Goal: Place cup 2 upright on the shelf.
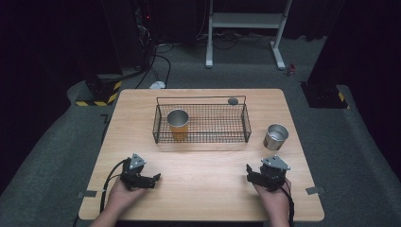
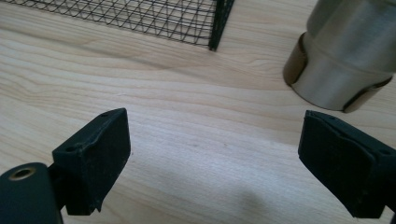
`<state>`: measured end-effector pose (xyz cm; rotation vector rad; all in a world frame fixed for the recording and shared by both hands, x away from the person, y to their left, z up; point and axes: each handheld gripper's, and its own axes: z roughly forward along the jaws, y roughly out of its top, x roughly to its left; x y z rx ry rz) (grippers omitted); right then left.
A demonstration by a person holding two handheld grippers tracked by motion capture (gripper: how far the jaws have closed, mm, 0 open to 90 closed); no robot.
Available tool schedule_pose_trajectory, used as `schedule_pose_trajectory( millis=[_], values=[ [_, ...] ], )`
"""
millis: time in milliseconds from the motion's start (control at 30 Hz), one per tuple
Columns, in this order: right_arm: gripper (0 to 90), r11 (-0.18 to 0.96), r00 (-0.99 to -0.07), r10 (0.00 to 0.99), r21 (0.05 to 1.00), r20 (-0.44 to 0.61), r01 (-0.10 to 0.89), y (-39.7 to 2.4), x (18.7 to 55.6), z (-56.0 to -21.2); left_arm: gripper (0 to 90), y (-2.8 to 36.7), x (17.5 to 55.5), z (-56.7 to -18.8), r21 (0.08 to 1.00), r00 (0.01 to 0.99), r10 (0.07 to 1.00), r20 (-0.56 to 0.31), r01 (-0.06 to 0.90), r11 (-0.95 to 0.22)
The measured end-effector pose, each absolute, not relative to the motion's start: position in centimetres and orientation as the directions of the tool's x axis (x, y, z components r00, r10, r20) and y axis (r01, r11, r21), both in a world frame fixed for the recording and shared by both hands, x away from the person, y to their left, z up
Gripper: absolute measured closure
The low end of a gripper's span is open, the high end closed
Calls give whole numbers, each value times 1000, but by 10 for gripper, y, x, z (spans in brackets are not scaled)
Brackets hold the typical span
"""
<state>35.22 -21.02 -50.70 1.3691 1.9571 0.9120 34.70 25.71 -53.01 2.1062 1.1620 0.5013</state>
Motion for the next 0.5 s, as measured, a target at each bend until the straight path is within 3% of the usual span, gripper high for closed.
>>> schedule_pose_trajectory(
  millis=[333, 500],
  values=[
    [104, 151, -234, 972, 807, -16, 571, -220, 352, -504, 7, 258, 348, -531, 710, 514, 858, 7, 601, -366],
    [104, 175, -221, 974, 808, -57, 562, -222, 356, -501, 7, 257, 348, -531, 711, 512, 859, 7, 601, -364]
  ],
)
